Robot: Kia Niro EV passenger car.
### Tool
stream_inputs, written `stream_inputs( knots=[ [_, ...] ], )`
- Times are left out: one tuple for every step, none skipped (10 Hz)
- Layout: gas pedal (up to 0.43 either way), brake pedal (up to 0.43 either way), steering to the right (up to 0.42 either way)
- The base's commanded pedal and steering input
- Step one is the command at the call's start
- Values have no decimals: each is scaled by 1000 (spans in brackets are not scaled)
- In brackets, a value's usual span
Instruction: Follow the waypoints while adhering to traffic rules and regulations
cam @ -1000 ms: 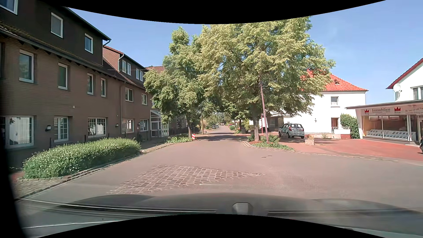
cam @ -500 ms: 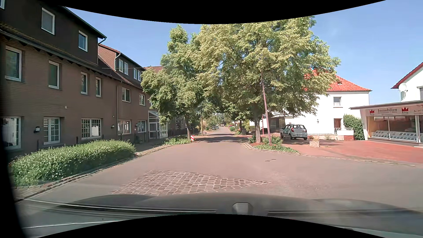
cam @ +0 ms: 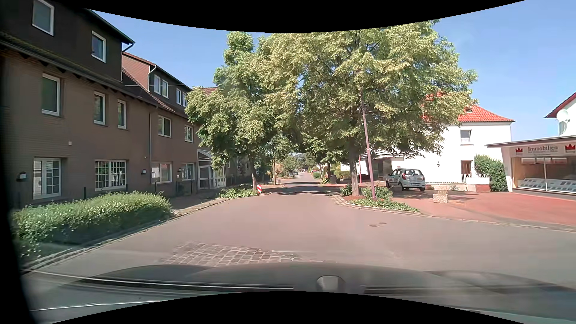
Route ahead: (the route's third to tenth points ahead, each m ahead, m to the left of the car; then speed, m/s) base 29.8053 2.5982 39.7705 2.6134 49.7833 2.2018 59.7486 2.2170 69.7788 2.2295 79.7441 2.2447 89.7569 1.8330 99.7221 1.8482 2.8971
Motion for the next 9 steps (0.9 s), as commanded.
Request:
stream_inputs(
  knots=[
    [331, 6, 1],
    [331, 6, 2],
    [331, 6, 2],
    [331, 6, 2],
    [331, 6, 2],
    [331, 6, 2],
    [331, 6, 2],
    [331, 6, 2],
    [319, 6, 2]
  ],
)
